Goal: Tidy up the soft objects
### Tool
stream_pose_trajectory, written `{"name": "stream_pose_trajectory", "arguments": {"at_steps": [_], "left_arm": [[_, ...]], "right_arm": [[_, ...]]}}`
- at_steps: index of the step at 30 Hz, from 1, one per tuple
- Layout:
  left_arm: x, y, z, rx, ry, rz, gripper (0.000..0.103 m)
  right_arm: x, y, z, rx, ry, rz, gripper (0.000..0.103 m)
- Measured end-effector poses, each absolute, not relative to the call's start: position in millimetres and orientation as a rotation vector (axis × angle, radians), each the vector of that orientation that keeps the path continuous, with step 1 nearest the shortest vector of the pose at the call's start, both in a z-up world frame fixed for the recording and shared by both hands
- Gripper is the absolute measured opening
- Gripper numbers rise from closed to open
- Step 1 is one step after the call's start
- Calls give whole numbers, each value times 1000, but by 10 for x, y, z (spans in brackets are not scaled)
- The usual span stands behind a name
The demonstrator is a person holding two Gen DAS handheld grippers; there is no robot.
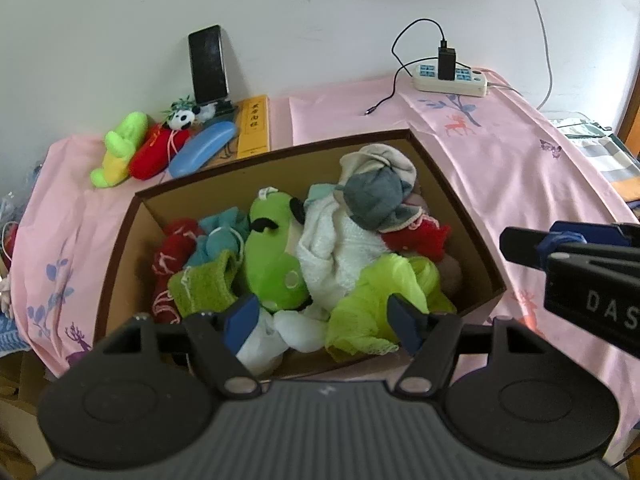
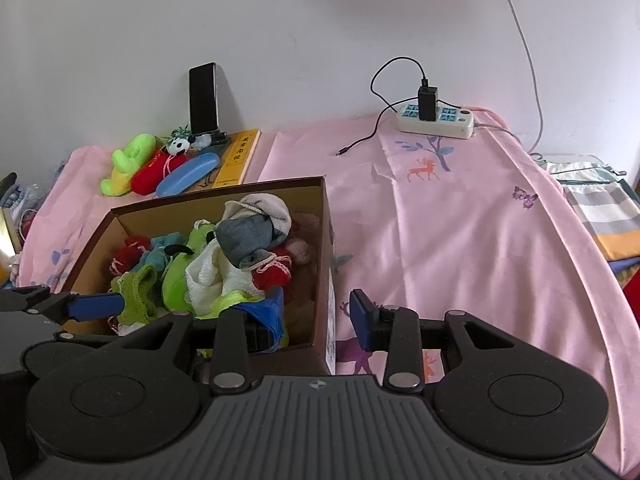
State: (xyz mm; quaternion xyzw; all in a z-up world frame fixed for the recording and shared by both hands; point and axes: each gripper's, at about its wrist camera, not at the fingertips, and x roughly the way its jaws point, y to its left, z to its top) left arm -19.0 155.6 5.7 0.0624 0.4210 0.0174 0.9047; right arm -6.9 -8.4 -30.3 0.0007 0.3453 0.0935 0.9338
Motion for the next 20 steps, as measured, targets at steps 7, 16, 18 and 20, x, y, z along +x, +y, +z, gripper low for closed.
{"name": "stream_pose_trajectory", "arguments": {"at_steps": [7,16,18,20], "left_arm": [[-199,1438,88,143,855,-14,70],[-191,1275,86,157,834,-79,70],[-209,1271,98,162,812,-78,69],[-209,1277,103,162,810,-72,69]], "right_arm": [[-96,-147,-283,9,701,146,20],[-174,-290,-271,28,694,85,20],[-186,-301,-274,36,691,84,20],[-192,-298,-270,41,685,87,20]]}}
